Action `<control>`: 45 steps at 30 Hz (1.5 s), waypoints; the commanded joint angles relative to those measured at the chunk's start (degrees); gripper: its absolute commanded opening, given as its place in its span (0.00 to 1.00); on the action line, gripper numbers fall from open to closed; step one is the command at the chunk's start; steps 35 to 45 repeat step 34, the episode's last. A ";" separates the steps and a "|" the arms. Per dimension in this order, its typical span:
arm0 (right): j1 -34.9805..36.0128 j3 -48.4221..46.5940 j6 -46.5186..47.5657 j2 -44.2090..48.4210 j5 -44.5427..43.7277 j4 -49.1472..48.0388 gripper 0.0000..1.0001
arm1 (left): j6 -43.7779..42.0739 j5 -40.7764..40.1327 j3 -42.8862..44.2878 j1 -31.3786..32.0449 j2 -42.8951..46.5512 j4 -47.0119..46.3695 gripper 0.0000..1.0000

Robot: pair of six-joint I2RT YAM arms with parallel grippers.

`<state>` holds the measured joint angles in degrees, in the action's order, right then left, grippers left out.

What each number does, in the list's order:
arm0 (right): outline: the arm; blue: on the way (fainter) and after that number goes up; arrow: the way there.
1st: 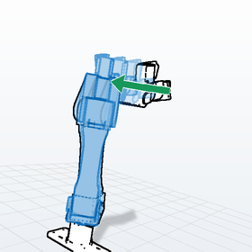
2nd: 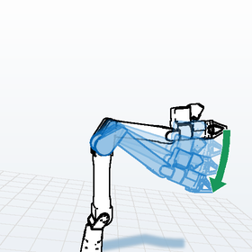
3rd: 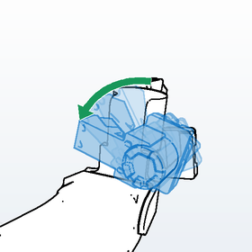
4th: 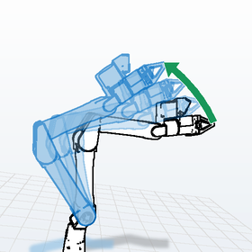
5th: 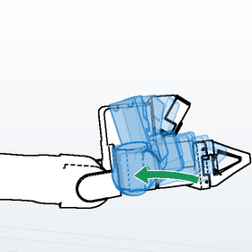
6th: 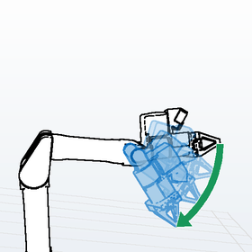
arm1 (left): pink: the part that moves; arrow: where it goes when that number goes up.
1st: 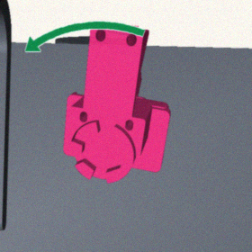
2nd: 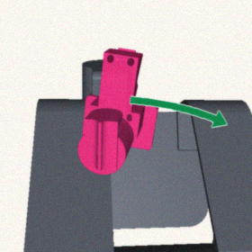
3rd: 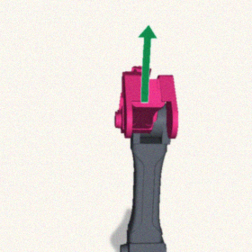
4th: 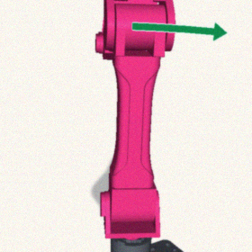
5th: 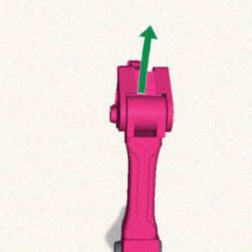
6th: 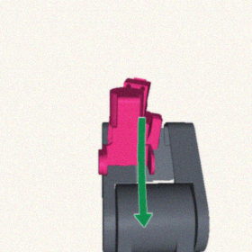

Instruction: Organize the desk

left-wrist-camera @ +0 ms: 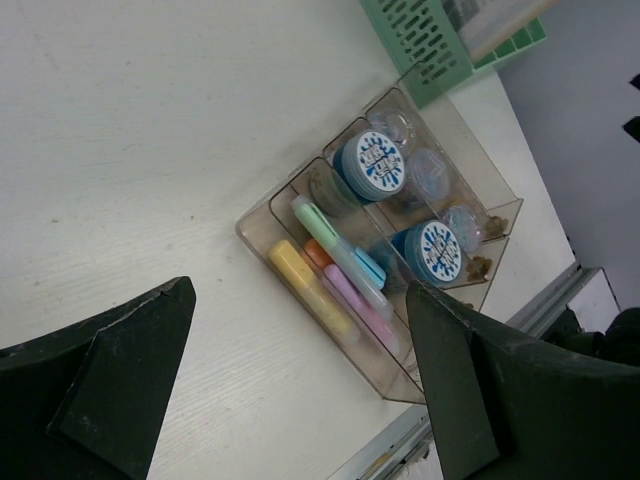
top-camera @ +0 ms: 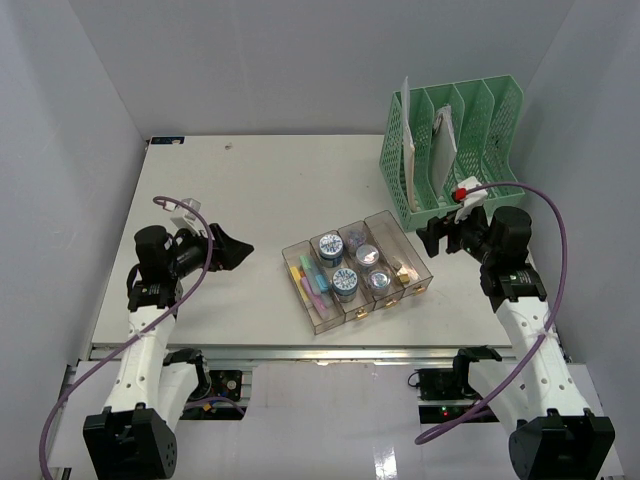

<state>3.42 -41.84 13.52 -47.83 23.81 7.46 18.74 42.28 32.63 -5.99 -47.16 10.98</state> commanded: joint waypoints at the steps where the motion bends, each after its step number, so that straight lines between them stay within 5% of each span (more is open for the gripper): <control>1: -0.17 2.02 -6.60 4.45 -7.97 4.95 0.90 | 0.33 7.10 -0.86 2.30 4.75 -3.53 0.98; 15: -0.17 11.08 -10.63 10.03 -19.15 0.72 0.90 | -1.51 -0.26 -0.64 12.22 9.28 -1.23 0.98; 45: -0.17 11.52 -10.88 12.32 -23.46 -0.25 0.90 | -1.77 -1.93 -0.46 12.75 8.84 -0.87 0.98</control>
